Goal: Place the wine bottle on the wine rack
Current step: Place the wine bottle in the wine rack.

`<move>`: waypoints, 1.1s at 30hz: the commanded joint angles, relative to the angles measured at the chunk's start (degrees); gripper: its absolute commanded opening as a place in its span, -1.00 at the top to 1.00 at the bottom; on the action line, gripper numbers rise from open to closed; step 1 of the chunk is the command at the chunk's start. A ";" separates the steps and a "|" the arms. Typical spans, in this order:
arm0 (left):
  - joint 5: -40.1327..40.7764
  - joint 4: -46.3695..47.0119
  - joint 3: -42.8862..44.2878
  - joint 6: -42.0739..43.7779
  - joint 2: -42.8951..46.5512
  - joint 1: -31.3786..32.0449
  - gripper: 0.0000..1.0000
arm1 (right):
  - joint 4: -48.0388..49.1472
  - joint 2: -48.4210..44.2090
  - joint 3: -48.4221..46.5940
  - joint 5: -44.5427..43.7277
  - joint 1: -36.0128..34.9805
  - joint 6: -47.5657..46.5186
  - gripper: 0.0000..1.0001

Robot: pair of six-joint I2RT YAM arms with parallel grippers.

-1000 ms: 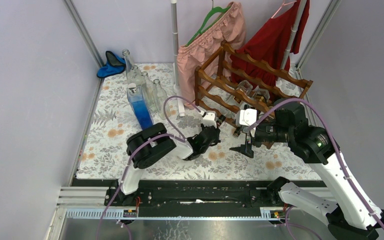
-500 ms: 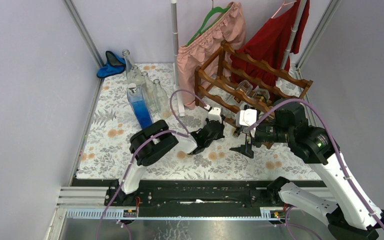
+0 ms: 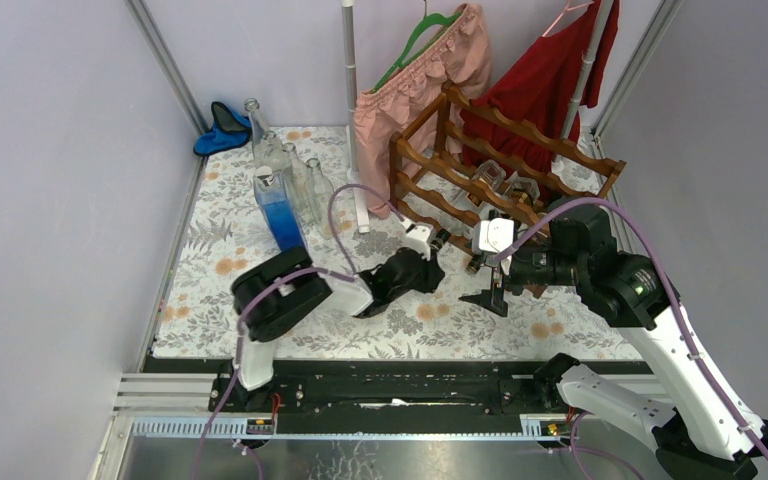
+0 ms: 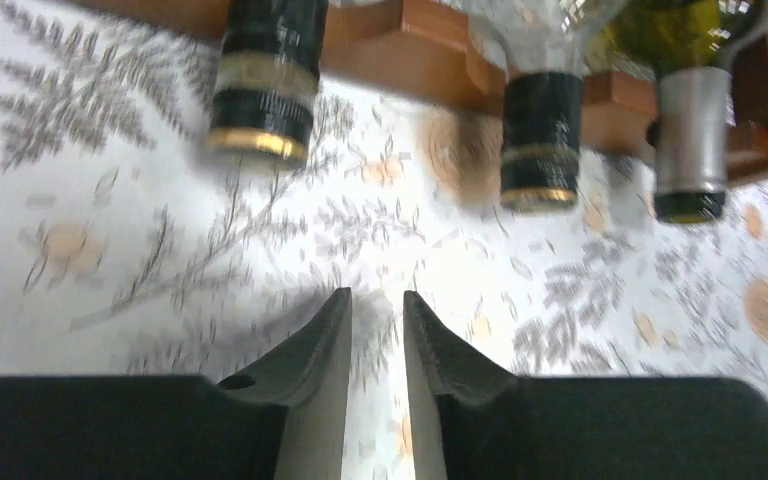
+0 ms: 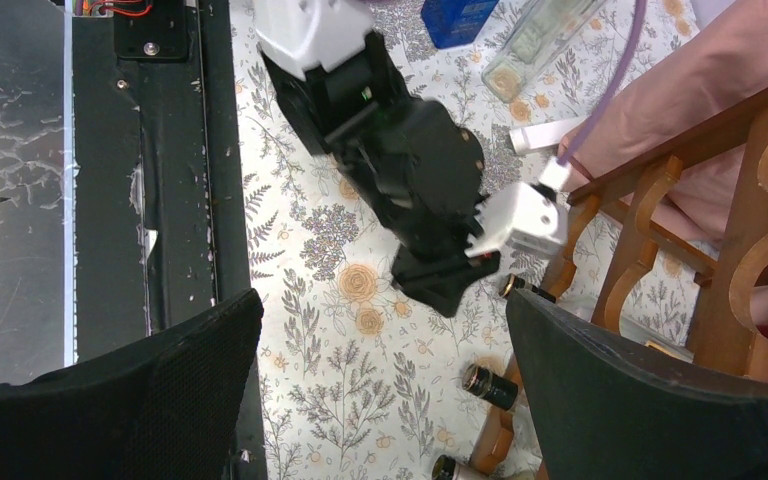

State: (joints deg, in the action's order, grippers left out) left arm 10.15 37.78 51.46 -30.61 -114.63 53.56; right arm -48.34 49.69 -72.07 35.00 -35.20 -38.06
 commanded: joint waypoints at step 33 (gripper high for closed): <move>-6.20 -17.41 12.30 5.47 -5.09 -6.94 0.43 | 0.79 -0.74 0.81 0.01 0.31 0.53 -1.00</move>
State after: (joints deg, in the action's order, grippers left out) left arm 5.89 22.94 62.35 -26.70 -117.12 47.13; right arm -48.36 49.50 -71.09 35.03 -35.20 -37.82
